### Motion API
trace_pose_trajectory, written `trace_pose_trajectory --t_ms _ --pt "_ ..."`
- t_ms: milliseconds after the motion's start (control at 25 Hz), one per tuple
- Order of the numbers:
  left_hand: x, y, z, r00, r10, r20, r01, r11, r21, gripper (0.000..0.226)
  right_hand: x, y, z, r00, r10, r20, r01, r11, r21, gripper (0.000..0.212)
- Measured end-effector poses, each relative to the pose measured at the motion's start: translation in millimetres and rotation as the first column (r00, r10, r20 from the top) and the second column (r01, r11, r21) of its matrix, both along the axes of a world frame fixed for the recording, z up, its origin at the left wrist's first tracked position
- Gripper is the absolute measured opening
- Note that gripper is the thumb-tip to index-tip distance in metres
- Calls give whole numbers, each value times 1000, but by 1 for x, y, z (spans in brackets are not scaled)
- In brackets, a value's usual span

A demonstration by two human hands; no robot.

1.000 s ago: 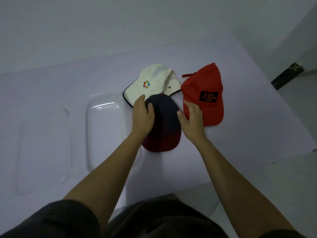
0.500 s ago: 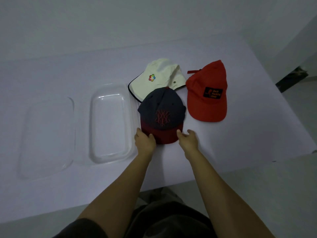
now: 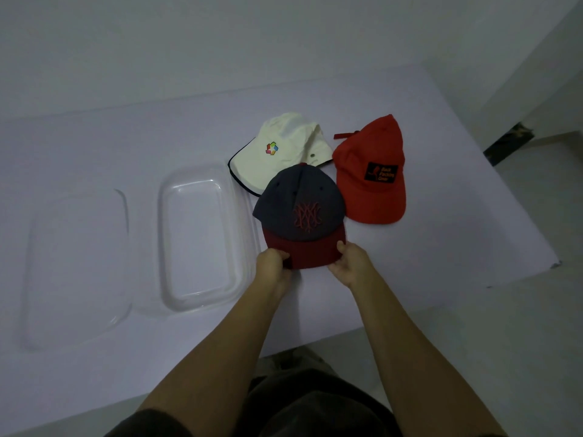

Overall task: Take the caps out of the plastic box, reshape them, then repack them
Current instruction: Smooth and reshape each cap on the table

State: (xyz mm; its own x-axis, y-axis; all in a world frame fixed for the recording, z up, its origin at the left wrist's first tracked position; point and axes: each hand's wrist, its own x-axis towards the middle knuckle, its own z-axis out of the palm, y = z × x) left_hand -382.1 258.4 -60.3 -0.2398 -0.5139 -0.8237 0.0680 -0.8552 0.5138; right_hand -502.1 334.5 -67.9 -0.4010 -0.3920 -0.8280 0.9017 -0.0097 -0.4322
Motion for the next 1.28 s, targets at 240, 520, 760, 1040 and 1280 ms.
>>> trace_pose_trajectory --t_ms 240,520,760,1040,1280 --pt "-3 -2 7 999 -26 -43 20 993 -119 32 6 3 7 879 272 -391 -229 961 153 42" --pt "-14 -7 12 968 -36 248 123 931 -345 48 12 -11 46 568 527 -633 -244 842 482 48" --pt "-35 -11 19 995 -20 100 32 992 -119 49 -2 -20 47 754 446 -482 -384 895 228 52" --pt "-37 -22 20 998 16 -57 -26 985 -171 36 -7 -30 38 810 367 -458 -357 927 111 37" --pt "-18 -17 24 998 -52 -43 22 848 -529 32 -27 -18 28 507 556 -659 -563 792 235 74"
